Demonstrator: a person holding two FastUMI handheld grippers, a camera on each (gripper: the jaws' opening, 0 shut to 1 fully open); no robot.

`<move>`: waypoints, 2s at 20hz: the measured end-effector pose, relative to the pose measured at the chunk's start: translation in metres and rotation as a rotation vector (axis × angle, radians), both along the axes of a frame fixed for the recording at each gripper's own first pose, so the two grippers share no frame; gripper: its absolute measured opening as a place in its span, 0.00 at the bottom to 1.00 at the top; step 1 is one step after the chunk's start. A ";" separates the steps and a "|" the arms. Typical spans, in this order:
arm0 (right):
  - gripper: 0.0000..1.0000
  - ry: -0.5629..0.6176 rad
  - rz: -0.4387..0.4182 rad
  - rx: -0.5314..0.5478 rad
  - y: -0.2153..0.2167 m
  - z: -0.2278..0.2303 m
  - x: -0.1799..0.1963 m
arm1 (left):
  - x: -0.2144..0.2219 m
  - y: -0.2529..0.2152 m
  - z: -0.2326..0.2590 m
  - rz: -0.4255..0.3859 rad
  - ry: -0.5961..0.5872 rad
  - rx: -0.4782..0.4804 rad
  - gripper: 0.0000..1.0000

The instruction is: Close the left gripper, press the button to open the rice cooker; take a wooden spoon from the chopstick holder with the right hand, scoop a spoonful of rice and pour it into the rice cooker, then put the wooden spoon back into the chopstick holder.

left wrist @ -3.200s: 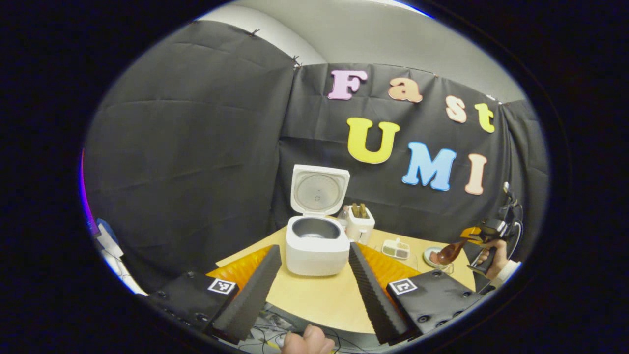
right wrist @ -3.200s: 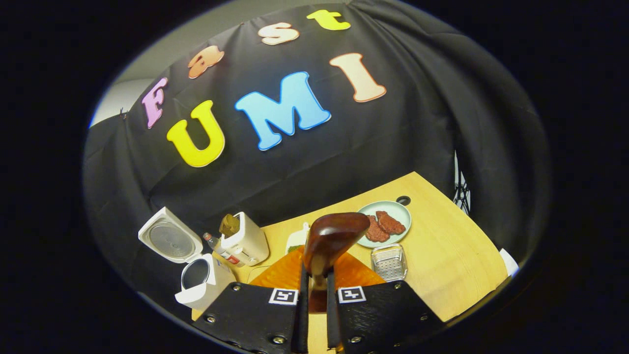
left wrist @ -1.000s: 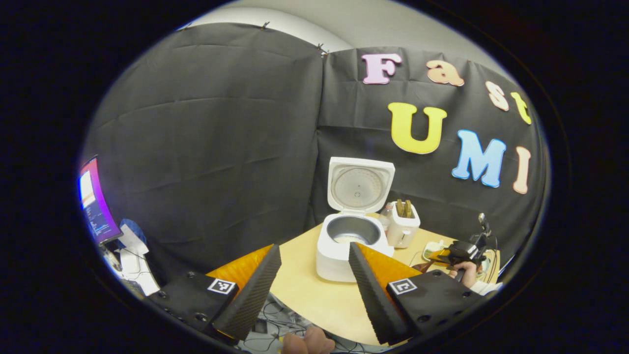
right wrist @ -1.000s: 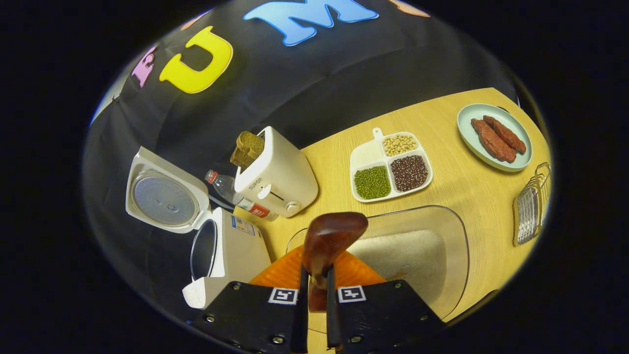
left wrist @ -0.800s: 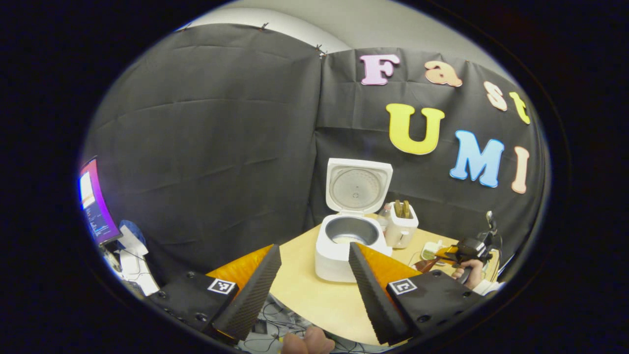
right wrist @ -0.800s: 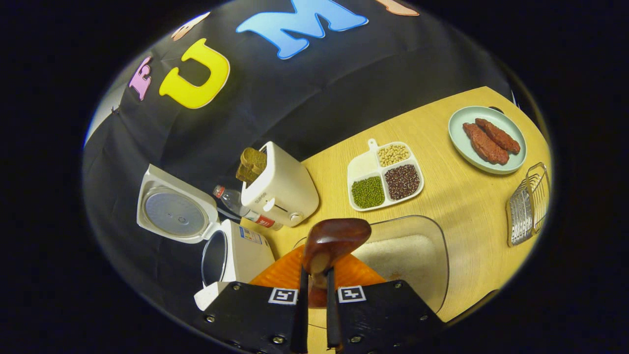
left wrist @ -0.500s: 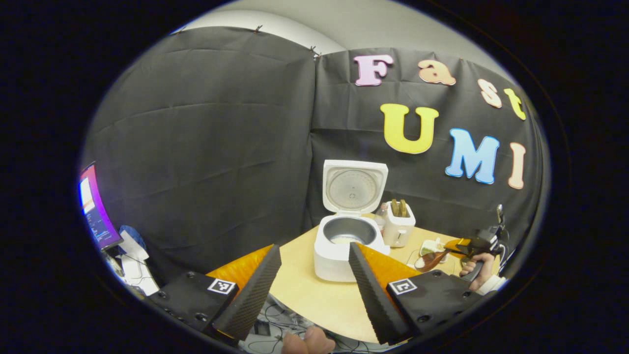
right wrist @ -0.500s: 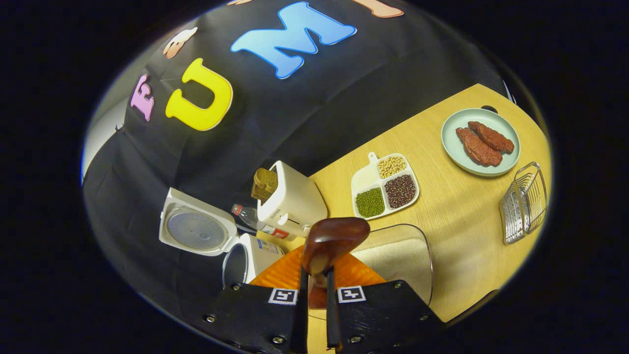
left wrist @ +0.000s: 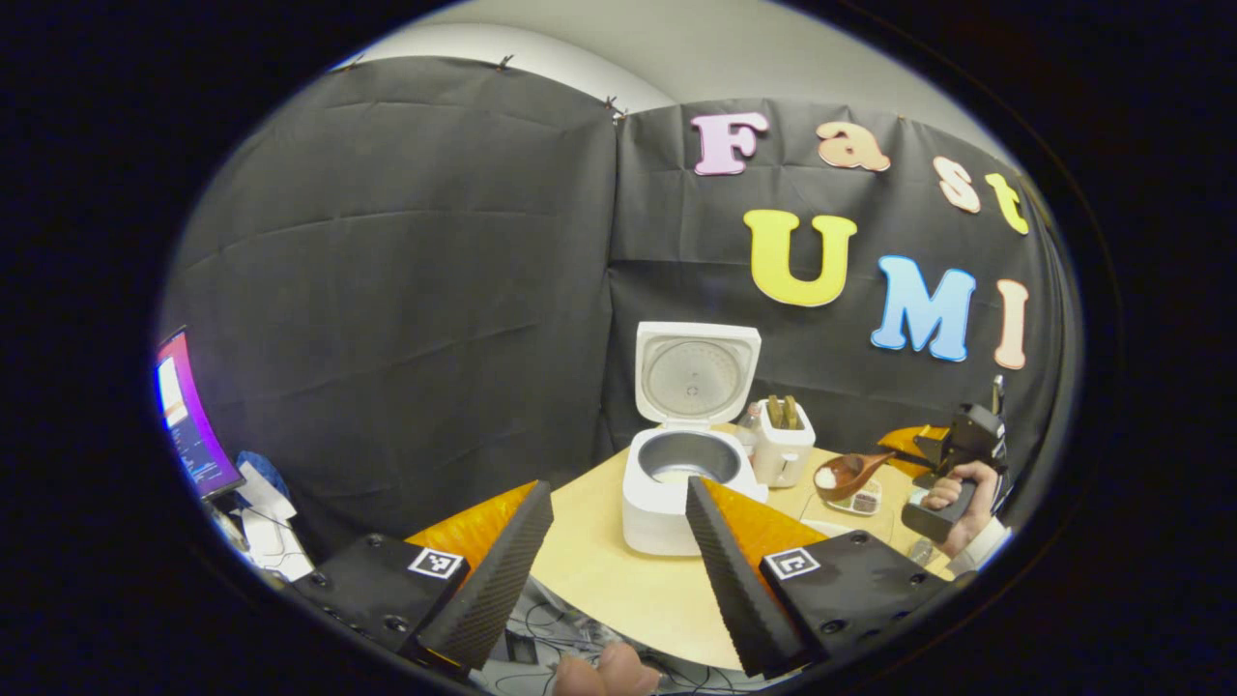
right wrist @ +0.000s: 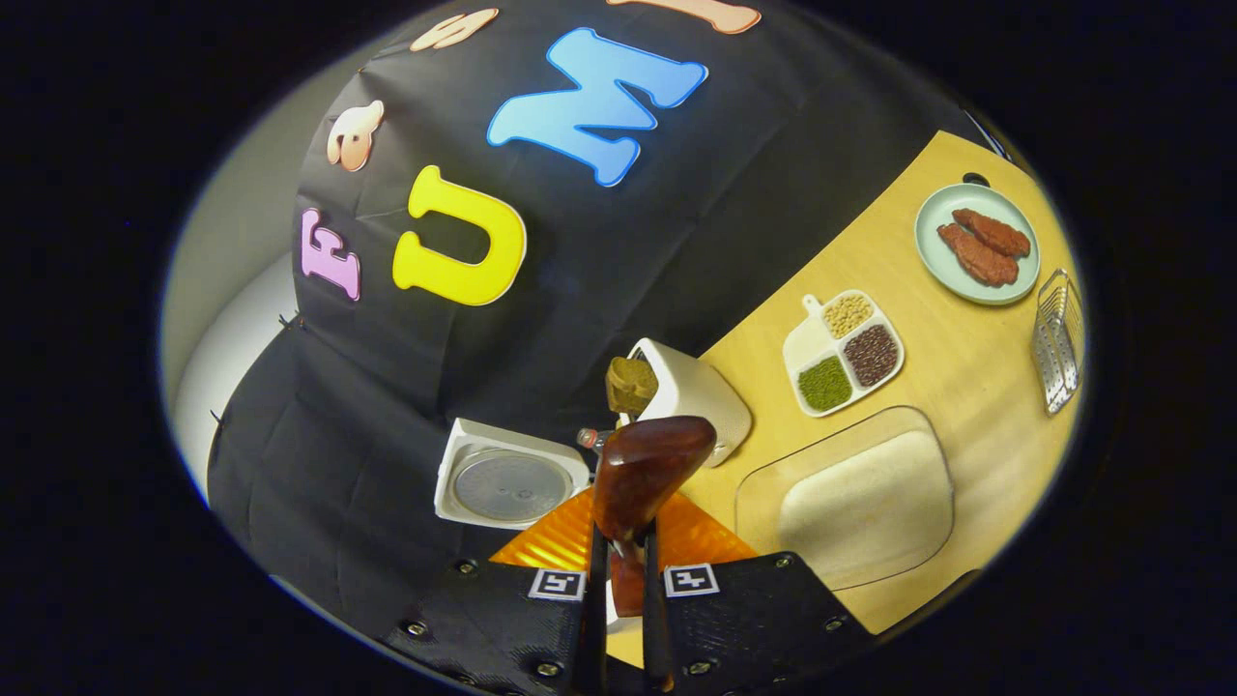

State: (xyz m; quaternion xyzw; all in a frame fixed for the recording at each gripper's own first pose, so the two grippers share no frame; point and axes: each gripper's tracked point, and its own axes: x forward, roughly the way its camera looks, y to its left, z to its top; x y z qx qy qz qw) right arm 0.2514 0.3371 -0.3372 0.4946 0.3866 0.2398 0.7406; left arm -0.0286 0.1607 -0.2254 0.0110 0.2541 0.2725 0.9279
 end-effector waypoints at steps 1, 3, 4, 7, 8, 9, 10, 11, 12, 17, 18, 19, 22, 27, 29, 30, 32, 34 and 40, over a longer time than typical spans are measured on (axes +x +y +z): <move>0.15 -0.011 0.011 0.011 0.014 0.008 0.000 | -0.003 0.003 0.002 0.006 -0.002 0.008 0.94; 0.15 -0.038 0.042 0.021 0.045 0.021 0.001 | -0.008 0.011 0.006 0.020 -0.006 0.019 0.94; 0.15 -0.054 0.056 0.022 0.061 0.027 0.002 | -0.010 0.015 0.008 0.029 -0.007 0.018 0.94; 0.15 -0.104 0.103 -0.008 0.111 0.037 0.005 | -0.018 0.025 0.009 0.058 -0.017 0.018 0.94; 0.15 -0.120 0.118 -0.027 0.124 0.038 0.006 | -0.019 0.028 0.009 0.065 -0.016 0.022 0.94; 0.15 -0.137 0.130 -0.050 0.138 0.038 0.007 | -0.021 0.031 0.008 0.071 -0.012 0.027 0.94; 0.15 -0.155 0.143 -0.079 0.151 0.037 0.009 | -0.024 0.034 0.006 0.077 -0.009 0.030 0.94; 0.15 -0.176 0.158 -0.109 0.164 0.035 0.008 | -0.026 0.037 0.004 0.084 -0.005 0.028 0.94; 0.15 -0.200 0.171 -0.140 0.175 0.032 0.010 | -0.029 0.039 0.002 0.092 -0.004 0.024 0.94; 0.15 -0.333 0.260 -0.303 0.224 0.020 0.005 | -0.038 0.057 -0.005 0.137 0.003 0.013 0.94; 0.15 -0.358 0.270 -0.325 0.231 0.020 0.003 | -0.039 0.062 -0.005 0.146 0.004 0.012 0.95; 0.15 -0.388 0.288 -0.350 0.242 0.019 0.005 | -0.041 0.066 -0.008 0.155 0.006 0.011 0.97; 0.15 -0.513 0.353 -0.455 0.260 0.014 0.001 | -0.040 0.073 -0.007 0.178 0.000 0.004 0.94; 0.15 -0.737 0.431 -0.624 0.279 0.007 -0.009 | -0.048 0.083 -0.013 0.200 0.005 -0.001 0.94; 0.15 -0.791 0.446 -0.656 0.280 0.005 -0.009 | -0.049 0.087 -0.013 0.211 0.001 -0.003 0.94; 0.15 -0.815 0.445 -0.678 0.279 0.004 -0.008 | -0.050 0.089 -0.014 0.217 0.001 -0.005 0.94; 0.15 -0.902 0.452 -0.736 0.282 0.007 -0.008 | -0.055 0.093 -0.014 0.228 -0.001 -0.005 1.00; 0.15 -1.006 0.475 -0.795 0.281 0.010 -0.010 | -0.060 0.095 -0.012 0.235 -0.009 -0.002 0.98; 0.15 -1.298 0.488 -0.966 0.282 0.021 -0.016 | -0.069 0.096 -0.007 0.241 -0.017 0.004 0.98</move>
